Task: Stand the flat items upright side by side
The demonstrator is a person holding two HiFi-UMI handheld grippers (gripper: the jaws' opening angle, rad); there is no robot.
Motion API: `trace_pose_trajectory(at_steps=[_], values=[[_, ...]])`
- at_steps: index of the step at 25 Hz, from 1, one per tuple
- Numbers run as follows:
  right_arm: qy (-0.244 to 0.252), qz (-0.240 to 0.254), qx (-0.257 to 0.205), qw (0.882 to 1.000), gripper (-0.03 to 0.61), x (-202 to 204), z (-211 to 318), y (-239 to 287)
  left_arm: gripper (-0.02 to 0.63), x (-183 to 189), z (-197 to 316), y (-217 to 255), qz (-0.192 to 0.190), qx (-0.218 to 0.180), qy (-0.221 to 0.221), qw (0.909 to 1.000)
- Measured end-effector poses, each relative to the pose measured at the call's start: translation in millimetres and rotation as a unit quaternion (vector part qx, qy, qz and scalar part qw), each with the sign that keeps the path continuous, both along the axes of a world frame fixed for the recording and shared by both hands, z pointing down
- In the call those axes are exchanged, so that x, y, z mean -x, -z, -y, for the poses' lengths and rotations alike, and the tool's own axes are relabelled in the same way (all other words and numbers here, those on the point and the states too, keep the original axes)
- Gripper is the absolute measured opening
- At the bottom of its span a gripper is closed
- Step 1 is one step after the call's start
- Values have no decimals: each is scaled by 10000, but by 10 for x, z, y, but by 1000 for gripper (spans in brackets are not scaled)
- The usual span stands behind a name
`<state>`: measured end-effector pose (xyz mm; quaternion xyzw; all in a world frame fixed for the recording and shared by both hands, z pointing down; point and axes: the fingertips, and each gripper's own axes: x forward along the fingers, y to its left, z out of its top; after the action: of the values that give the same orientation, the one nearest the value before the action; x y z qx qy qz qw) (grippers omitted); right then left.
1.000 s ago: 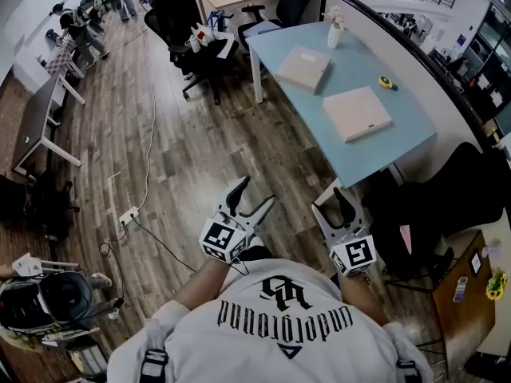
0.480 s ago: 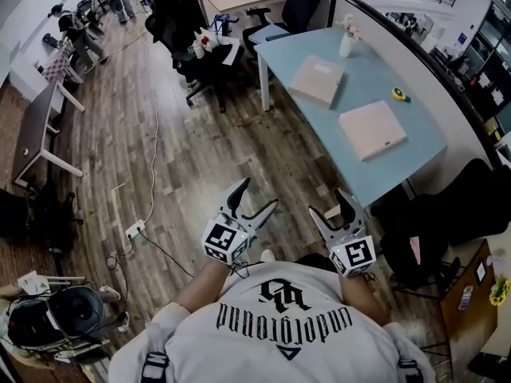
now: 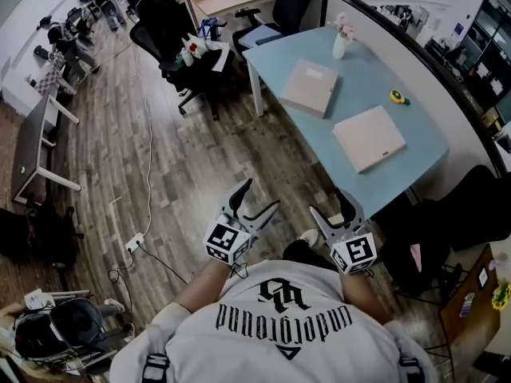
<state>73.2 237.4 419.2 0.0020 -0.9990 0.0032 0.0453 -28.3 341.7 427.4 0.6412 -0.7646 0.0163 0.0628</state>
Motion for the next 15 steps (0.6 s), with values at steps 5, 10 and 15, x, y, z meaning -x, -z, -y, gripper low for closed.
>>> trace_pose_trajectory(at_steps=[5,10,15], values=[[-206,58,1,9998,316,165,848,16,372,196,812,-2,78,25,-183,9998],[-618,109,142,9979,307,188,1815,89,373,284,1769,67,122,38,-529,9985],[-1073,157,260,9938,305,-2,2577,99,371,215,2537,110,225,32,-858,9961]])
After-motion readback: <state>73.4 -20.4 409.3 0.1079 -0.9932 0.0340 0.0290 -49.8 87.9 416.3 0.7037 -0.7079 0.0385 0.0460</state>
